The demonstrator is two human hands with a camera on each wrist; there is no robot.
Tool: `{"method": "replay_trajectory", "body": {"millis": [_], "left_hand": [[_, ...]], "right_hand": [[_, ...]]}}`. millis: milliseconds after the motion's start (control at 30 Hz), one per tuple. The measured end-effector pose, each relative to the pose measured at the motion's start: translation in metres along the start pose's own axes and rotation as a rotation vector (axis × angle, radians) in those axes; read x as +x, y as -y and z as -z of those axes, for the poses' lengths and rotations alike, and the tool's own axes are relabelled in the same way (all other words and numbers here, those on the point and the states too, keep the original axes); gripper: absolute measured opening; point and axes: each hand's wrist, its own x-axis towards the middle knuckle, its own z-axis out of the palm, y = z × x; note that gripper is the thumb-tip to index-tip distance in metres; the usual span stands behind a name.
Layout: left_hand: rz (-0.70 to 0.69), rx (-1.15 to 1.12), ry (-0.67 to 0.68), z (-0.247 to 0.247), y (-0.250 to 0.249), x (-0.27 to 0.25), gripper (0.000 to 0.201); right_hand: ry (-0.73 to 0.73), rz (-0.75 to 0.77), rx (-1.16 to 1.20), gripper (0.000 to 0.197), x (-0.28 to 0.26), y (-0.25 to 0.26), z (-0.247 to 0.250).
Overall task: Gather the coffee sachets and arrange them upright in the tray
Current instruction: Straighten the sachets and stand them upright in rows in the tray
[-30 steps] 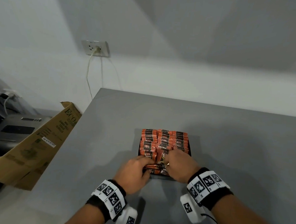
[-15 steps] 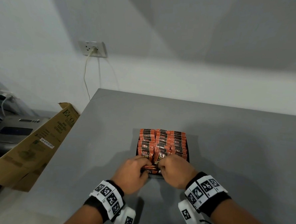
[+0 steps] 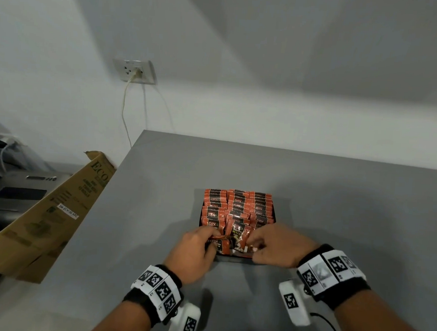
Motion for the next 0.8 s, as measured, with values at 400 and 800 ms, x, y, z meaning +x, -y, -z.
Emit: {"method": "replay_trajectory", "body": {"millis": [400, 800], "left_hand": [[0.176, -0.461, -0.297, 0.015, -0.011, 0.006, 0.022], [0.420, -1.347, -0.265, 0.022, -0.068, 0.044, 0.013]], "right_hand": [[-0.317, 0.070, 0.140, 0.017, -0.007, -0.004, -0.011], [-0.686, 0.014, 0.780, 0.010, 0.005, 0.051, 0.008]]}}
